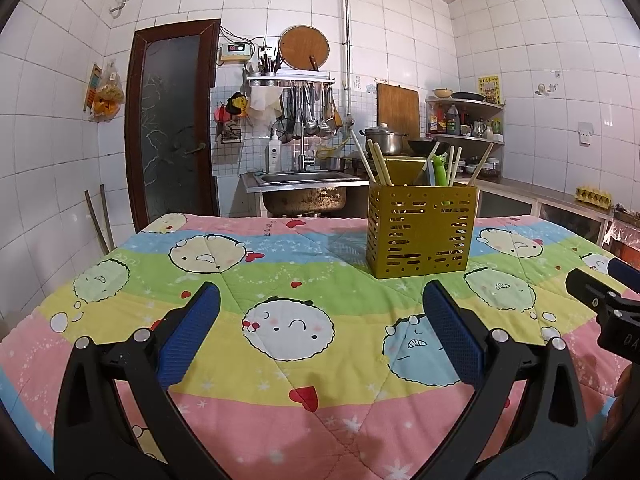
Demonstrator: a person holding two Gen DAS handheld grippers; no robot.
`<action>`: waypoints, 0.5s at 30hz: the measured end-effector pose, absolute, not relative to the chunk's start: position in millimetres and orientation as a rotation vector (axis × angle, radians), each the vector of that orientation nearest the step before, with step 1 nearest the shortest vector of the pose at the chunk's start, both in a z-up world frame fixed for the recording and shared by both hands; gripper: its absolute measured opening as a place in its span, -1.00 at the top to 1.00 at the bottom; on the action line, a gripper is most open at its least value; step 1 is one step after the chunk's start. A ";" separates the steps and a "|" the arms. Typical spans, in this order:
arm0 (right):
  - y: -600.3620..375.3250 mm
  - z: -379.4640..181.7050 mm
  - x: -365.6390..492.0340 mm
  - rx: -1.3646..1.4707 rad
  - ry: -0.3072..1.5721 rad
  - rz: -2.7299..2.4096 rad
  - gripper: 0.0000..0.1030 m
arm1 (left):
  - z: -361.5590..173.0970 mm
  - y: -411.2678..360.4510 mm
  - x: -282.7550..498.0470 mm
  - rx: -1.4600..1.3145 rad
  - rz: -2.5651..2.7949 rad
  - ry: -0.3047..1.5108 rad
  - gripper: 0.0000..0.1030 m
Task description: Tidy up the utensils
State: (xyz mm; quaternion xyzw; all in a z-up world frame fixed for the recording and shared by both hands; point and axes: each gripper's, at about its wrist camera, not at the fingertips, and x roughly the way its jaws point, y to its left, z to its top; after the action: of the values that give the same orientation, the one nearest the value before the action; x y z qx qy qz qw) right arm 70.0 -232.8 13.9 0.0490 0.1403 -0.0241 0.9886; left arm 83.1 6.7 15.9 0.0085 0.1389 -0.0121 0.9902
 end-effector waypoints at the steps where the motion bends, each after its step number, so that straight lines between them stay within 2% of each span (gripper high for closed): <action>1: -233.3 13.7 70.0 0.101 0.282 -0.050 -0.92 | 16.1 6.7 83.0 0.018 -0.024 0.278 -0.90; 15: -232.7 13.5 69.7 0.096 0.274 -0.051 -0.92 | 16.3 8.1 83.0 0.018 -0.025 0.285 -0.90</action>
State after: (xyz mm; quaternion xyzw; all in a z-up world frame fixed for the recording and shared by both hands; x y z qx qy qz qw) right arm 69.7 -232.7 13.5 0.0477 0.1363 -0.0256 0.9892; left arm 83.0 8.1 16.3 0.0088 0.1418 -0.0126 0.9898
